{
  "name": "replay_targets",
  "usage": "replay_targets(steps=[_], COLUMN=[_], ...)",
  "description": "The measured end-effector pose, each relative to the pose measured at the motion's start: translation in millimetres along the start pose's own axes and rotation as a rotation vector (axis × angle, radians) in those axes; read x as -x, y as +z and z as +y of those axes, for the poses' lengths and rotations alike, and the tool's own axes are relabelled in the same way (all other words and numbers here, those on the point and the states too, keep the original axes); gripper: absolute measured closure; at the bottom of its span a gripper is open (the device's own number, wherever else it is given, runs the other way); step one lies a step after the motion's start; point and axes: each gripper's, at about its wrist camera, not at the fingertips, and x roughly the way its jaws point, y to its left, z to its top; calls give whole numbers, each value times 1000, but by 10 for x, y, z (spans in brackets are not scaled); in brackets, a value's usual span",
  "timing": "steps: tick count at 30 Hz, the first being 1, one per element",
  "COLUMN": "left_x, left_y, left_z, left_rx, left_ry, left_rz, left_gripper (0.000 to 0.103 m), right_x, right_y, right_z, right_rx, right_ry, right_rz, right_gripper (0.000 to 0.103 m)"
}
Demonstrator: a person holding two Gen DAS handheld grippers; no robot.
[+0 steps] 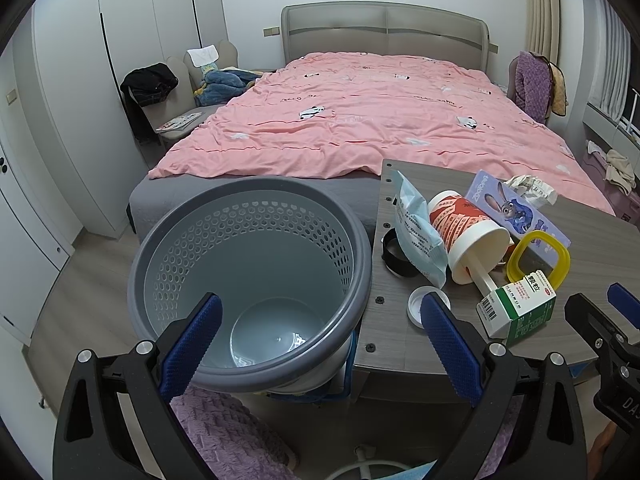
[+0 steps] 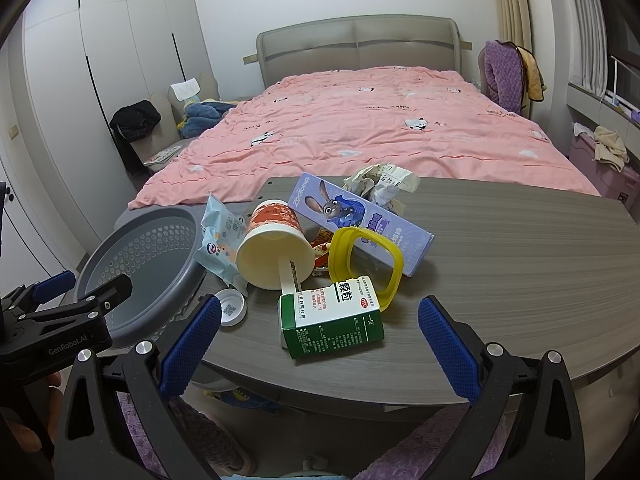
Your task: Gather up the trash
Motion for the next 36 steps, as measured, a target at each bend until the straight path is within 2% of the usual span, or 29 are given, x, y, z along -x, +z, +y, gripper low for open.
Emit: replay_targets(steps=[18, 29, 36], left_x=[-78, -288, -373], left_y=[-15, -108, -151], left_z=[8, -12, -5], left_rx=[0, -7, -16], left_ry=[-3, 20, 13], left_rz=[20, 58, 69], left_gripper=[8, 8, 8], right_x=[-30, -341, -612], right_y=[-34, -186, -237], right_z=[-74, -177, -140], right_rx=[-15, -22, -6], right_ry=[7, 35, 10], right_rz=[16, 117, 164], right_gripper=[6, 6, 6])
